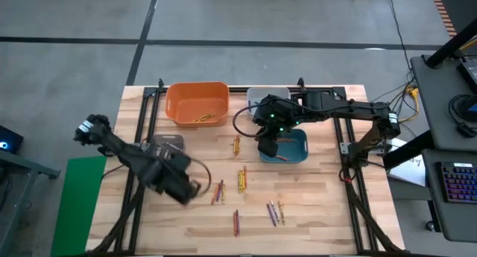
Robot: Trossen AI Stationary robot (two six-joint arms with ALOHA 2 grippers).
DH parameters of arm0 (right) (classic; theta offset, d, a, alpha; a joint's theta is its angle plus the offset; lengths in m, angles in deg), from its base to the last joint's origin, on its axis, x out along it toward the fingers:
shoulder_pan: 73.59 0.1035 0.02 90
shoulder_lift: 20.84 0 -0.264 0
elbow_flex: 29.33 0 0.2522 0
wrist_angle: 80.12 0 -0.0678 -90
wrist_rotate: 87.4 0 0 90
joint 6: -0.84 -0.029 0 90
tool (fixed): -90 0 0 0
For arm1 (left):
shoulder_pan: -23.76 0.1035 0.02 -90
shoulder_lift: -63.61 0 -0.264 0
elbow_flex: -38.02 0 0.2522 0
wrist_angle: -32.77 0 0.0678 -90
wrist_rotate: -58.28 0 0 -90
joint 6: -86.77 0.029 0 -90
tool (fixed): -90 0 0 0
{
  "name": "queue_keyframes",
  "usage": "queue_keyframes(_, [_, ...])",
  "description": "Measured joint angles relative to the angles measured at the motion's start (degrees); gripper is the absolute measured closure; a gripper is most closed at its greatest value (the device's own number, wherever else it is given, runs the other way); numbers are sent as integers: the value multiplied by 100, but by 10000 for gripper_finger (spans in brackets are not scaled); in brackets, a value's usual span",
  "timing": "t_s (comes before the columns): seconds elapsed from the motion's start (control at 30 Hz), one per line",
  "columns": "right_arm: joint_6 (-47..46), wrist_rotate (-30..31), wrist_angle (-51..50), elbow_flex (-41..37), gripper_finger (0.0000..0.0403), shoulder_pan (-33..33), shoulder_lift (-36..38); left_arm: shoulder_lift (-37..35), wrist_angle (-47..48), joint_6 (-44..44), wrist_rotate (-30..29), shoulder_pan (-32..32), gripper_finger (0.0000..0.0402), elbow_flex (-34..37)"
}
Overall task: Sort crayons
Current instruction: Put the white crayon into the black bin
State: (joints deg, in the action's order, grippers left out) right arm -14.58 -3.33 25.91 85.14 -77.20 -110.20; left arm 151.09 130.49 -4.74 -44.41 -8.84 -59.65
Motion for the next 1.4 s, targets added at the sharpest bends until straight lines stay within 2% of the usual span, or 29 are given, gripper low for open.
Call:
queue_keyframes(0.1, [0,1,-20,0,321,0,0,-452,-8,0,-213,373,400,415])
queue_keyframes(0.27, [0,1,-92,0,321,0,0,-1300,-242,-46,-275,927,400,1518])
queue_keyframes(0.47, [0,5,-85,0,321,-16,0,-2209,-970,-103,-285,1794,400,2925])
queue_keyframes(0.73, [-24,12,-85,0,321,-15,0,-2812,-1583,-68,-121,2528,400,4232])
queue_keyframes(1.27, [-112,143,-83,0,321,-15,0,-2780,-1633,-109,-150,2575,399,4355])
queue_keyframes(1.4, [-191,143,-83,0,321,-15,0,-2780,-1639,-111,-134,2575,379,4355])
